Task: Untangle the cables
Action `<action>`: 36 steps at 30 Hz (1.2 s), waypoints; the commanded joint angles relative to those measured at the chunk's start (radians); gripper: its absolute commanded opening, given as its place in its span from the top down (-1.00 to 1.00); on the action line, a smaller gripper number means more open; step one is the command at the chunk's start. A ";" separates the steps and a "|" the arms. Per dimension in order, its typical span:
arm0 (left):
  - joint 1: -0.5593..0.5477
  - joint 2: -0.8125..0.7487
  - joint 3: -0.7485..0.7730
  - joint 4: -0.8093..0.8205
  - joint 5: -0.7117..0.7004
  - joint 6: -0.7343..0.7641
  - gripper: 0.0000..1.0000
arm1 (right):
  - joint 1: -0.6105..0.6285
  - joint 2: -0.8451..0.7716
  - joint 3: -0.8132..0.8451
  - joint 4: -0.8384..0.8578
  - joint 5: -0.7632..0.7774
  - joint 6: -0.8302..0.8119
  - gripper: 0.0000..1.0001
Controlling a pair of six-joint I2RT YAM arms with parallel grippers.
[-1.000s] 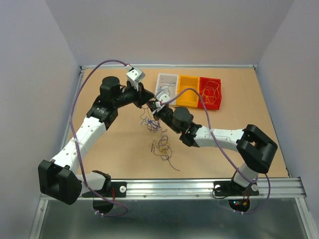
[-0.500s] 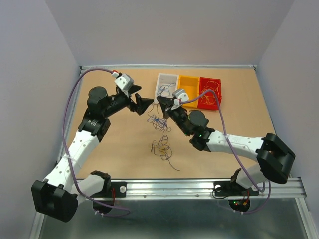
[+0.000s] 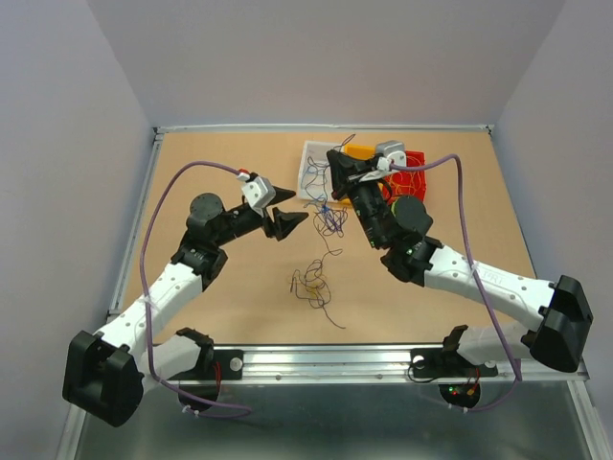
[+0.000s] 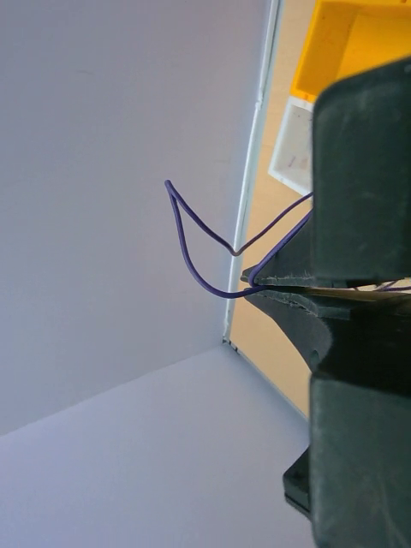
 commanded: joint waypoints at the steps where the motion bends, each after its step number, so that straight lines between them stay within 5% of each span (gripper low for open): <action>1: -0.074 0.009 0.003 0.120 0.015 0.058 -0.38 | 0.002 -0.016 0.088 -0.077 0.038 0.046 0.99; 9: -0.127 -0.037 -0.052 0.230 -0.057 0.064 -0.37 | 0.002 0.016 0.131 -0.116 0.020 0.066 0.99; 20: -0.195 0.158 0.032 0.254 -0.202 0.054 -0.21 | 0.000 0.044 0.185 -0.156 -0.027 0.106 0.99; 22: -0.200 0.193 0.063 0.240 -0.232 0.055 -0.13 | 0.002 0.035 0.187 -0.164 -0.035 0.111 0.99; 28: -0.207 0.304 0.116 0.162 -0.234 0.076 0.53 | 0.000 0.004 0.217 -0.201 -0.014 0.111 0.99; 36: -0.212 0.352 0.120 0.096 -0.266 0.121 0.84 | 0.000 -0.060 0.381 -0.327 0.015 0.101 0.99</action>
